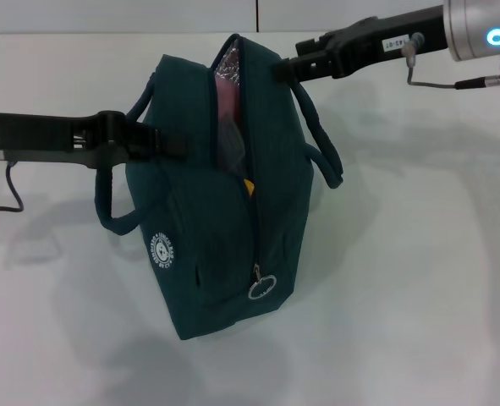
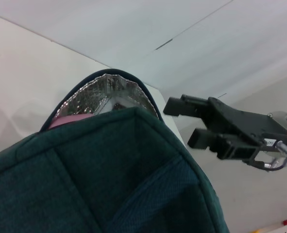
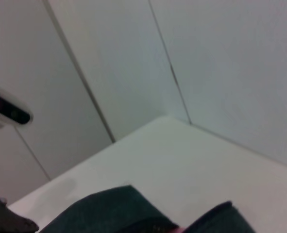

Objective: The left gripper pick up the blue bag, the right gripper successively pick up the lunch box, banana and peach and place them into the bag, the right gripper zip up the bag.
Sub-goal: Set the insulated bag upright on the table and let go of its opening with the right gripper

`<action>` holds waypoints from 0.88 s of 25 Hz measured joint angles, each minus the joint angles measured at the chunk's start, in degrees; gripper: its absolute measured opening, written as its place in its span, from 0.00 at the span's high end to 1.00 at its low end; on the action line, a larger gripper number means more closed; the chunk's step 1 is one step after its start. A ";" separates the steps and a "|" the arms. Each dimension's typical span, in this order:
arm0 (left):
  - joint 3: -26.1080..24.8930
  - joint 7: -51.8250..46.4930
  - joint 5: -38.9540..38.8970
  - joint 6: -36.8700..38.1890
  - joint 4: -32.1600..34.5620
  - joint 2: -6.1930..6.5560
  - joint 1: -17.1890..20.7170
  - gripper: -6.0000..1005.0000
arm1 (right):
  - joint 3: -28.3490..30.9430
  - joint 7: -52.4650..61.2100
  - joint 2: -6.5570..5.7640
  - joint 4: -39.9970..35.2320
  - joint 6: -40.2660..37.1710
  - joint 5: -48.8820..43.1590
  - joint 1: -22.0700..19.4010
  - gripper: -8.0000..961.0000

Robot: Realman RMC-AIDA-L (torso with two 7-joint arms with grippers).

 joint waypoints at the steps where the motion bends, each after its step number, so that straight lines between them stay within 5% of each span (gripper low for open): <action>1: 0.00 0.06 0.00 -0.01 -0.16 0.01 -0.05 0.96 | -0.12 1.24 -0.06 -0.18 -0.61 -0.80 0.49 0.34; 16: 0.00 0.87 -0.01 -0.61 -1.94 0.30 -0.68 0.96 | -3.57 10.21 0.27 -4.14 -2.95 -10.99 3.78 0.34; 22: 0.00 0.87 -0.01 -0.65 -1.94 0.29 -0.68 0.96 | -4.01 10.94 0.01 -10.65 -4.95 -13.23 2.92 0.21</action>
